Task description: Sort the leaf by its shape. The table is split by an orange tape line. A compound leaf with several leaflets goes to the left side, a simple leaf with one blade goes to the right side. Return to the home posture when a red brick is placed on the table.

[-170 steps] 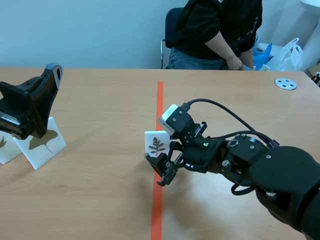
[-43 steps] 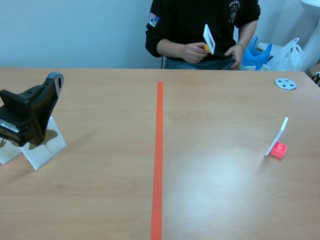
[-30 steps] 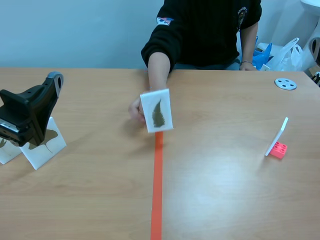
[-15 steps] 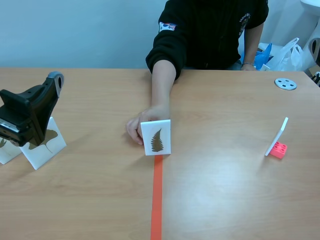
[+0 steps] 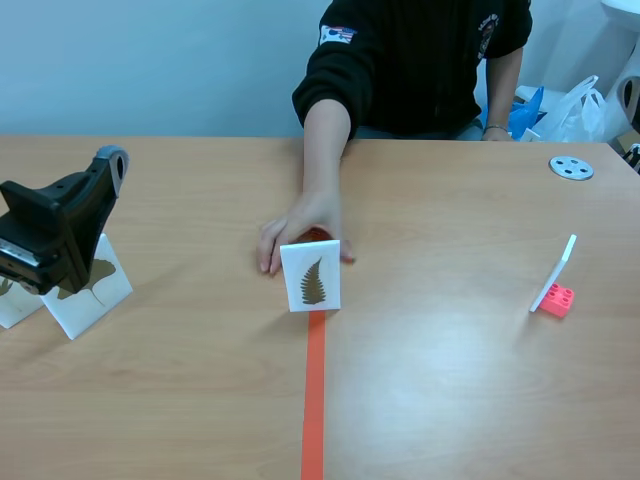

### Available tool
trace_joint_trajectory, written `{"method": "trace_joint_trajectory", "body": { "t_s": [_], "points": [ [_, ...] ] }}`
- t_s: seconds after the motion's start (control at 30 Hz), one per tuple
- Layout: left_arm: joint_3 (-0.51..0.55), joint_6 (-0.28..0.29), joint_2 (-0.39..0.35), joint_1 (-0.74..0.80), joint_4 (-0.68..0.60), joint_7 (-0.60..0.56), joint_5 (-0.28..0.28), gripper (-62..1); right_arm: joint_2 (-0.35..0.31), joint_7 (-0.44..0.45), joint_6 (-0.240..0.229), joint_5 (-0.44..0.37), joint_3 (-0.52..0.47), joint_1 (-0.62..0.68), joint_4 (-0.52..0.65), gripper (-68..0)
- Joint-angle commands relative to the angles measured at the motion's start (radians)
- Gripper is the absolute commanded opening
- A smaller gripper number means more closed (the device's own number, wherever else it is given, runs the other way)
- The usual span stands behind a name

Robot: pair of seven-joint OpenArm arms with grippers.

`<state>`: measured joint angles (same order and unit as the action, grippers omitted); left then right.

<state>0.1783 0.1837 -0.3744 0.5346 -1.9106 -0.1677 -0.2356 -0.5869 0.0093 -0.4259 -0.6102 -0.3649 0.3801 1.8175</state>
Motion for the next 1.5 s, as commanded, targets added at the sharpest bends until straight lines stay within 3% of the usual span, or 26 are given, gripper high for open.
{"method": "trace_joint_trajectory", "body": {
  "t_s": [0.0,1.17,1.47],
  "points": [
    [0.007,-0.005,-0.009,0.0,-0.003,-0.014,-0.006,1.4,-0.006,0.011,0.006,-0.003,-0.013,-0.015,0.006,-6.7],
    [0.007,-0.005,-0.009,0.0,-0.003,-0.015,-0.006,1.4,-0.006,0.002,0.006,0.005,-0.013,-0.018,0.005,-6.7],
    [0.007,-0.005,-0.009,0.0,-0.003,-0.015,-0.006,1.4,-0.006,-0.012,0.006,0.069,0.08,-0.097,-0.05,-6.7]
  ]
}}
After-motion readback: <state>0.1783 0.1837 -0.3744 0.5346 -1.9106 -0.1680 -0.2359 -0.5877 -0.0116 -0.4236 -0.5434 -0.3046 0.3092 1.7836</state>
